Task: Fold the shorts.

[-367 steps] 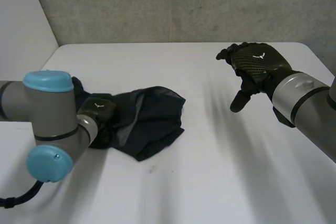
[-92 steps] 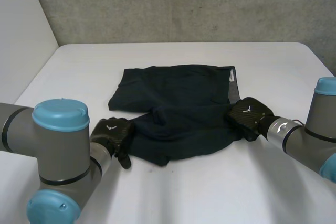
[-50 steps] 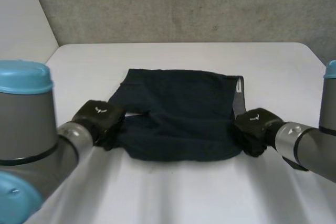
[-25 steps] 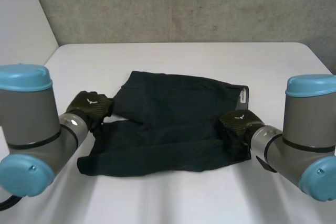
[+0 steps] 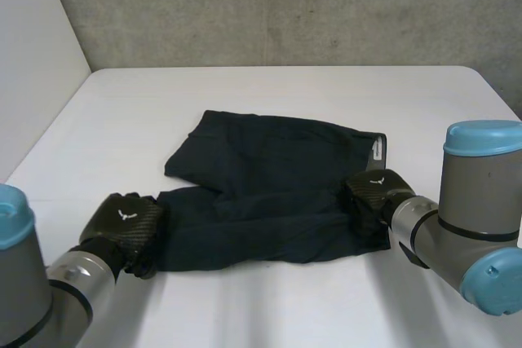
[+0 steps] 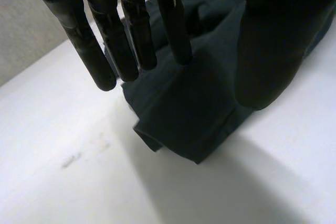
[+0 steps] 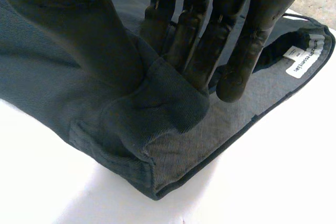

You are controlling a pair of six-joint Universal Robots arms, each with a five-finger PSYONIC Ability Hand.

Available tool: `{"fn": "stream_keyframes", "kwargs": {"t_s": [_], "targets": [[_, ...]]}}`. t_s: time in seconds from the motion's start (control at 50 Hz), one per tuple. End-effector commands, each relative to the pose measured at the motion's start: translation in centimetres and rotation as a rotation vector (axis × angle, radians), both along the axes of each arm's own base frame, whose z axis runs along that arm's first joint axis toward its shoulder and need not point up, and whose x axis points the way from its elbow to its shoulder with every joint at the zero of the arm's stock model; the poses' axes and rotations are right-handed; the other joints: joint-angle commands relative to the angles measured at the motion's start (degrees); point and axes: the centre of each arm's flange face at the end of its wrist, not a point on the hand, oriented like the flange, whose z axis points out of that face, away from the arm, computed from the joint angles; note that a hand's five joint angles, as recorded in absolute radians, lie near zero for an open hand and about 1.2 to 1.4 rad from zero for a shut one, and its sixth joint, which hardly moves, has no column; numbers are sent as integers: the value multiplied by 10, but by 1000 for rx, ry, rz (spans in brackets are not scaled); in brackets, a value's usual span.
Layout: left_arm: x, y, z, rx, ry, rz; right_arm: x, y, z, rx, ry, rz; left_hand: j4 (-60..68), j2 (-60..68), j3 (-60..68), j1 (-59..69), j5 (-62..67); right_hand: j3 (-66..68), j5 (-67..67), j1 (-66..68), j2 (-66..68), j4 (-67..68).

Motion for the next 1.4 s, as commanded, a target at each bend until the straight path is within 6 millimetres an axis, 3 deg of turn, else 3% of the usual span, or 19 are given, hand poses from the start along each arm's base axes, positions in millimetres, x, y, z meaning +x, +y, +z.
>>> {"fn": "stream_keyframes", "kwargs": {"t_s": [0.02,0.12,0.56,0.58,0.64,0.66,0.7,0.78,0.9,1.06,1.24,1.32,1.4], "targets": [[-7,-17,-25,20,-18,3,-1,2,-1,8,3,0,6,5,2,0,6,123,138,244,130,117],[-14,-33,-33,25,-28,3,-2,4,-1,11,4,0,-8,-9,-11,-13,-8,123,138,244,130,117],[-21,-44,-42,23,-30,-3,-3,5,-2,15,5,0,0,0,-3,-5,1,123,138,244,130,117],[-21,-44,-42,23,-30,-5,-3,5,-2,15,5,1,24,23,21,19,24,123,138,244,130,117],[-21,-43,-40,18,-29,-4,-3,5,-2,13,6,1,289,288,286,284,289,123,138,244,130,117],[-20,-42,-38,11,-26,0,-4,5,-2,14,6,-1,429,429,426,424,430,123,138,244,130,117],[-20,-40,-30,-7,-21,2,-4,6,-1,10,13,4,431,430,428,426,431,123,138,244,130,117],[-18,-27,4,-91,20,-12,-6,14,15,-28,19,26,431,430,428,426,431,123,138,244,130,117],[-6,2,43,-138,47,-24,-18,47,42,-108,169,144,431,430,428,426,431,123,138,244,130,117],[13,44,36,58,-79,-52,-40,93,54,-37,347,248,431,430,428,426,431,123,138,244,130,117],[25,97,40,186,-184,-167,-58,140,85,-46,417,328,431,430,428,426,431,123,138,244,130,117],[23,106,44,191,-163,-220,-63,152,89,-17,457,385,431,430,428,426,431,123,138,244,130,117],[16,93,51,138,-121,-223,-61,145,92,-40,442,381,431,430,428,426,431,123,138,244,130,117]]}}
